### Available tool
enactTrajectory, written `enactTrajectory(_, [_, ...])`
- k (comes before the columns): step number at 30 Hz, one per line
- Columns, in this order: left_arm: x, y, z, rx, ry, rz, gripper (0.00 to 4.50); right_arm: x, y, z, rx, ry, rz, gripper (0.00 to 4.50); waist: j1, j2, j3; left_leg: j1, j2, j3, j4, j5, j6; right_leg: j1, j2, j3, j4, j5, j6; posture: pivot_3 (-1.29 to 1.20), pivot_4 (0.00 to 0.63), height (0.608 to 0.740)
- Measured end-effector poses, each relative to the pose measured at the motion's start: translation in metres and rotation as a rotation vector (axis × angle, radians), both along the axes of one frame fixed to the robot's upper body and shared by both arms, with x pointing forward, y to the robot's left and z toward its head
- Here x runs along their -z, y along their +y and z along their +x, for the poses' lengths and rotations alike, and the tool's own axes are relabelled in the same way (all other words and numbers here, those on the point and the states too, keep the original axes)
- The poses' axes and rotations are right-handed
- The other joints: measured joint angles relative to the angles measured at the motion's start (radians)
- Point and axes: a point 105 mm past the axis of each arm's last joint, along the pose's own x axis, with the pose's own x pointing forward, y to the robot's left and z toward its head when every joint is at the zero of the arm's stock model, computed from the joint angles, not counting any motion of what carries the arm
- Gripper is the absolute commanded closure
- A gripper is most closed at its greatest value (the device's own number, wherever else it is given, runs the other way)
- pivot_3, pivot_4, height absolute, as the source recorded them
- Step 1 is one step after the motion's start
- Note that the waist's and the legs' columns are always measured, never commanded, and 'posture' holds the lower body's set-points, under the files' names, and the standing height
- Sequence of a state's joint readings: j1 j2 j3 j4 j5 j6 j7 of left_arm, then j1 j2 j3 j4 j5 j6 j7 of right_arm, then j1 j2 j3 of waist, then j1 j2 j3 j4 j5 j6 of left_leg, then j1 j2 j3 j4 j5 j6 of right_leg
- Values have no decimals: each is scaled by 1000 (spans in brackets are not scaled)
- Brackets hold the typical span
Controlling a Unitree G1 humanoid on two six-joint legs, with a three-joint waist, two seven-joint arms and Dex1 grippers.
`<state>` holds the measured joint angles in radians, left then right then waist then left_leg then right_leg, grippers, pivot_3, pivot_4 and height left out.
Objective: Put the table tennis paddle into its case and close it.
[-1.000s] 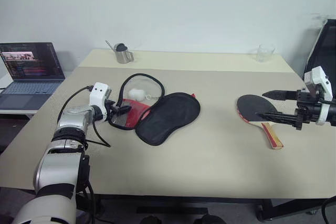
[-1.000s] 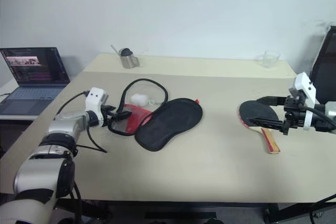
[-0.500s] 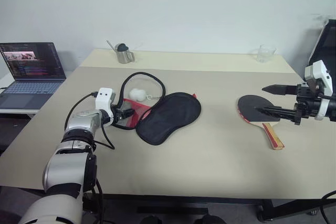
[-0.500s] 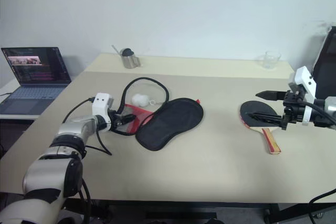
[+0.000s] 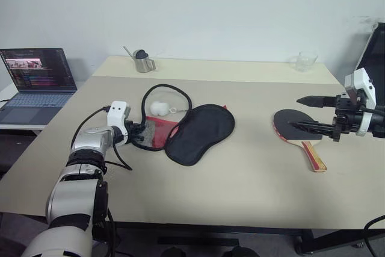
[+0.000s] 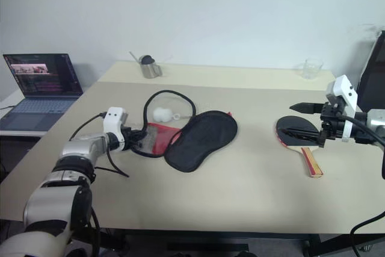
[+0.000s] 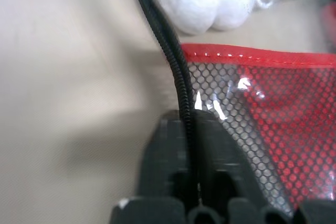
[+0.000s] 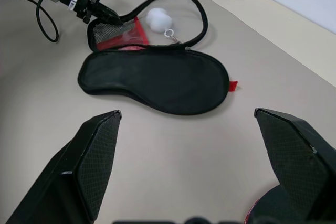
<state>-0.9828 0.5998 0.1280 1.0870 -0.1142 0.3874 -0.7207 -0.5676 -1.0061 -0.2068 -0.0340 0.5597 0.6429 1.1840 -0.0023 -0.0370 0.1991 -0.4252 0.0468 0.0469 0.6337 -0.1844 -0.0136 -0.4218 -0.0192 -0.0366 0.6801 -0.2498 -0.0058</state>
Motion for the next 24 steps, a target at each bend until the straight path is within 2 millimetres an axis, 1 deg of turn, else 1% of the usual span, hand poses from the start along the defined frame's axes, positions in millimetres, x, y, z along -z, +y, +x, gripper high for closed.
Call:
enactTrajectory(3, [-6, -5, -1, 11, -6, -56, 4481, 0, 0, 1, 7, -2, 0, 0, 0, 0, 0, 0, 0, 0, 0, 0, 0, 0, 0, 0, 0, 0, 0, 0, 150, 740])
enactTrajectory(6, [-13, -25, 1, 23, -25, -151, 4481, 2, -1, 0, 11, 2, 1, 0, 0, 0, 0, 0, 1, -1, 0, 0, 0, 1, -1, 1, 0, 0, 0, 0, 150, 740])
enactTrajectory(8, [-14, -38, 2, 29, -28, -185, 4481, 2, -1, 0, 12, 3, 0, 0, 1, 0, 0, 0, 1, -2, 1, 0, 0, 1, -1, 1, 0, 0, 0, 0, 150, 740])
enactTrajectory(16, [10, -88, 9, -62, -11, -231, 4481, 6, -2, -1, 26, 6, -2, 0, 2, 0, 0, -2, 0, -4, 5, 0, 0, 2, -1, 0, 0, 1, 2, 0, 150, 740])
enactTrajectory(18, [16, -95, 10, -93, -13, -222, 4481, 6, 0, -2, 19, 4, -2, 0, 2, 0, 0, -2, 0, -5, 6, 0, 0, 2, -1, 1, 0, 1, 2, 0, 150, 740])
enactTrajectory(24, [19, -109, 13, -160, -40, -237, 4481, 6, 0, -4, 20, -4, -5, 0, 3, 0, 0, -2, -1, -6, 9, 0, 0, 4, -1, 0, 1, 2, 3, 0, 150, 740])
